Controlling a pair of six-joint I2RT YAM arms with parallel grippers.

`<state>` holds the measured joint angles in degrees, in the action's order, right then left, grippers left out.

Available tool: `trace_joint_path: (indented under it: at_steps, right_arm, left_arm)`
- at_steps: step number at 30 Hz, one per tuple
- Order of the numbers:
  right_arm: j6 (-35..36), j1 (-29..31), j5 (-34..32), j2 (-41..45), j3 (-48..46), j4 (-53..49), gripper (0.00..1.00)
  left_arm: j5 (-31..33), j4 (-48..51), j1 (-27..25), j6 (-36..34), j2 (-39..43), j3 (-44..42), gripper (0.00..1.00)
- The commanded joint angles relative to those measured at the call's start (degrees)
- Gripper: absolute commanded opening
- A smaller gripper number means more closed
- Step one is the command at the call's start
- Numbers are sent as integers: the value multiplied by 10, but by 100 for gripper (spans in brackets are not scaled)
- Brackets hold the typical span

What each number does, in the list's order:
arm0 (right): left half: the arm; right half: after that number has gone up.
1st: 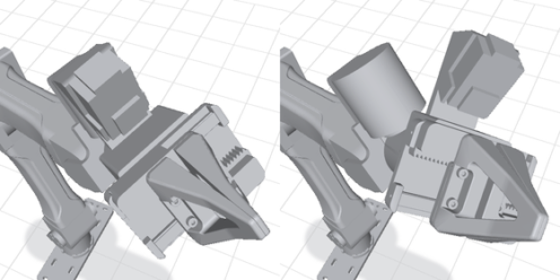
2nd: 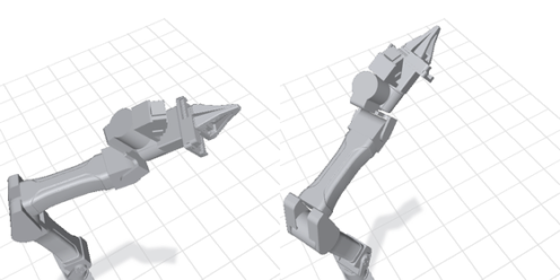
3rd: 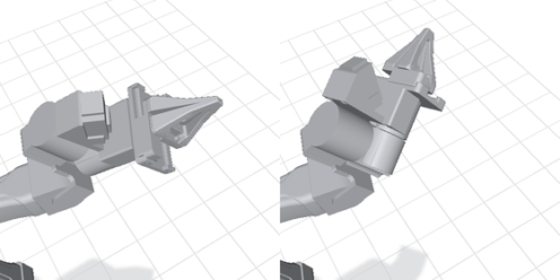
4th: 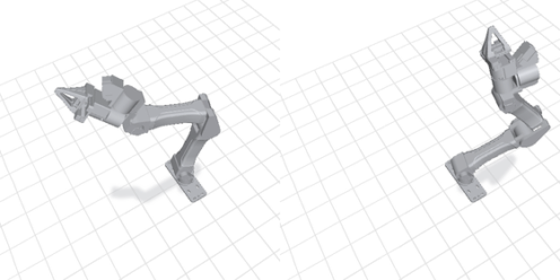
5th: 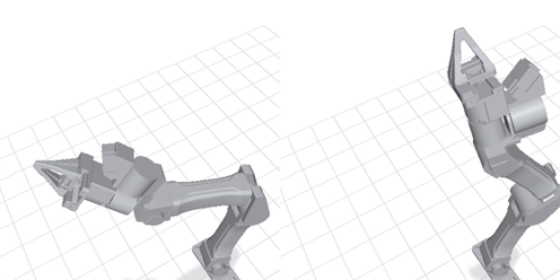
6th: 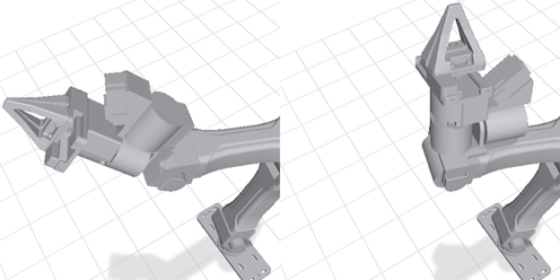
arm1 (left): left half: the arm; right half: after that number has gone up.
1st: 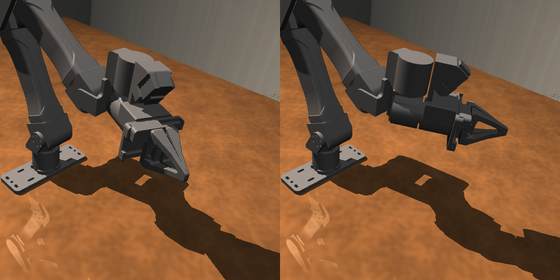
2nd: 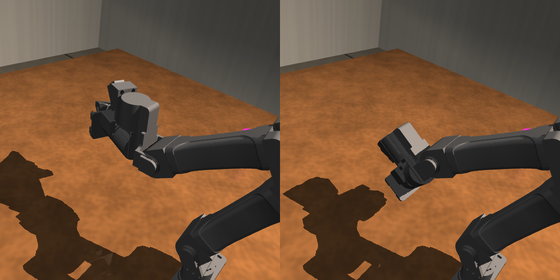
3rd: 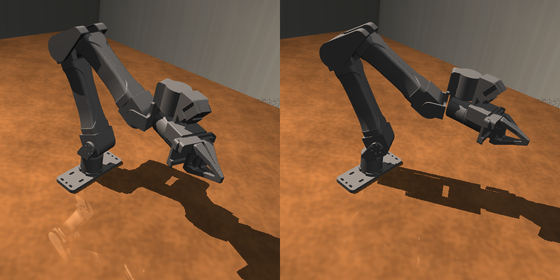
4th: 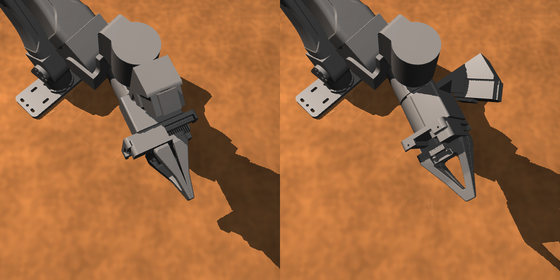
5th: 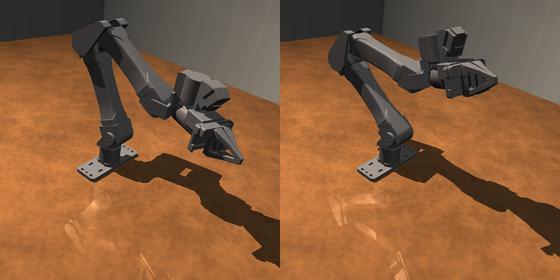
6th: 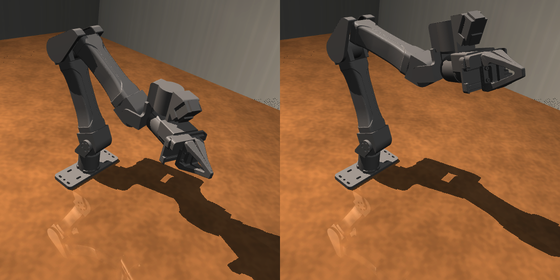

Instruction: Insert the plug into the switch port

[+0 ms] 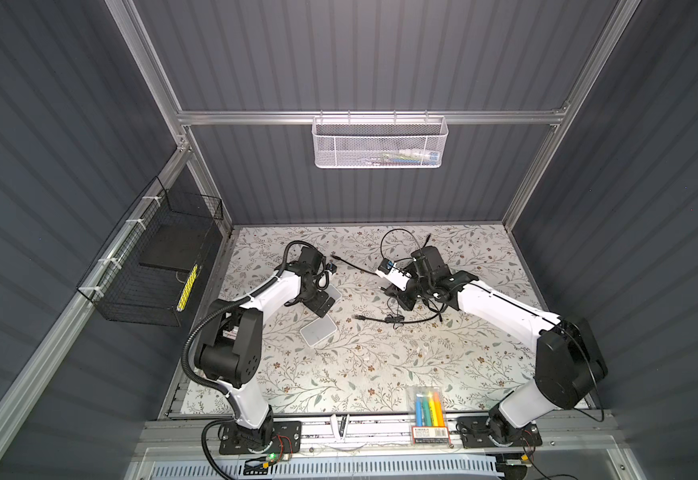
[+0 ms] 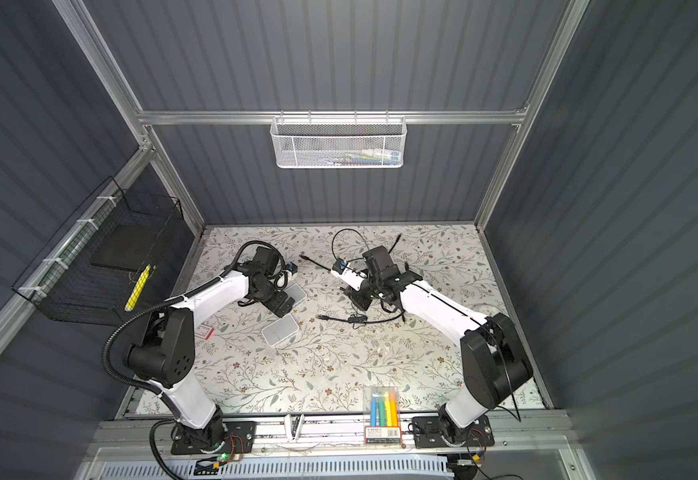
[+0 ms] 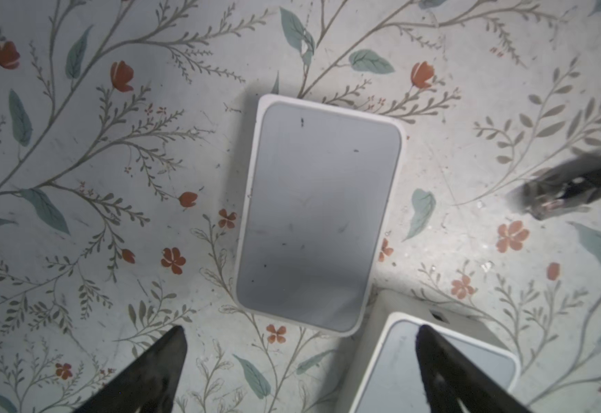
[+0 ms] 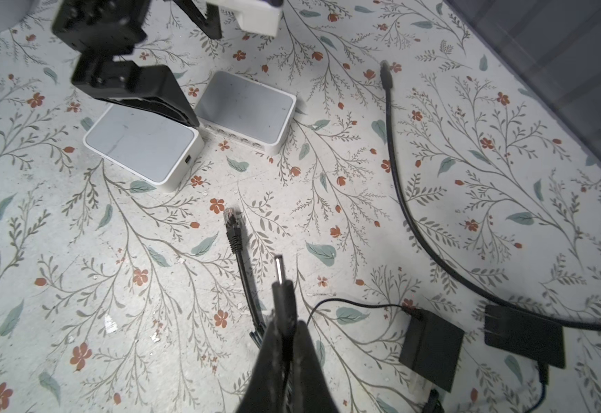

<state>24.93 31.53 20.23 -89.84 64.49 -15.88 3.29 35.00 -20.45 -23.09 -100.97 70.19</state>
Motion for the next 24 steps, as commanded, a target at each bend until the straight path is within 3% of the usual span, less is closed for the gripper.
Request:
trace_joint_path:
  at_steps: [1, 9, 15, 24]
  right_arm:
    - [-24, -1, 44, 16, -14, 30, 0]
    - [-28, -1, 62, 13, -22, 49, 0]
    - [-35, -2, 76, 14, -17, 59, 0]
    - [-39, -3, 63, 25, -34, 59, 0]
  left_arm:
    - [-4, -16, 10, -67, -12, 36, 100]
    - [-90, 57, 10, -134, -86, 101, 98]
    - [-85, 86, 10, -162, -120, 141, 95]
    - [-98, 146, 10, -195, -193, 194, 81]
